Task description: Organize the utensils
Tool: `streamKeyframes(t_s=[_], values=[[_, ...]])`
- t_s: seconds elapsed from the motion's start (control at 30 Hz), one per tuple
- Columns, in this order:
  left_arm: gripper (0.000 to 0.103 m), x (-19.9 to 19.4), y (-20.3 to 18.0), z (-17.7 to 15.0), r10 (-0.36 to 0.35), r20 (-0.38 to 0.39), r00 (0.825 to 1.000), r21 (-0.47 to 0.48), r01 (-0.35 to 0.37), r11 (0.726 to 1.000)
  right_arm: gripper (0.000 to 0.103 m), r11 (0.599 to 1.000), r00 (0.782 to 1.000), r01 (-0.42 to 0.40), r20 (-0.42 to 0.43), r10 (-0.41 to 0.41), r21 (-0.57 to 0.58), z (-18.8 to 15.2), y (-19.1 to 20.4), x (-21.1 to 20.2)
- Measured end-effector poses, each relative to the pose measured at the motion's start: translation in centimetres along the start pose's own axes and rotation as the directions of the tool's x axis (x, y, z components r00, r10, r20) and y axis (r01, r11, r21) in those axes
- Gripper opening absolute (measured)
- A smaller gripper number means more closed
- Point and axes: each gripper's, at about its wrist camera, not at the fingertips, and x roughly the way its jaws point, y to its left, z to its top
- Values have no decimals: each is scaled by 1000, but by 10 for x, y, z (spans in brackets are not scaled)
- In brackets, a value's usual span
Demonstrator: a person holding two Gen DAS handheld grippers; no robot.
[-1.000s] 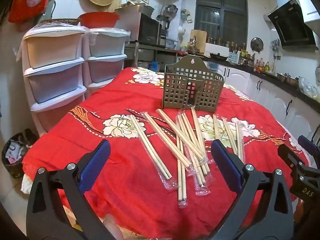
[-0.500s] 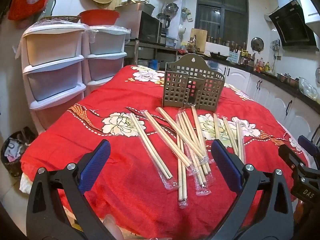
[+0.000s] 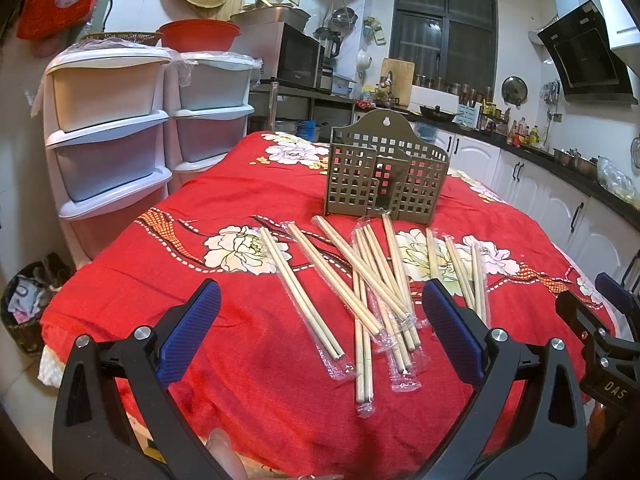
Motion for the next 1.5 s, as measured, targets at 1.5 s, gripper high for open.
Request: streamKeyframes(t_s=[1.5], values=[[92,27,8,19,-37,-99,994,-34,34,999,97,997,991,-78,-106,79,12,11,-2,29]])
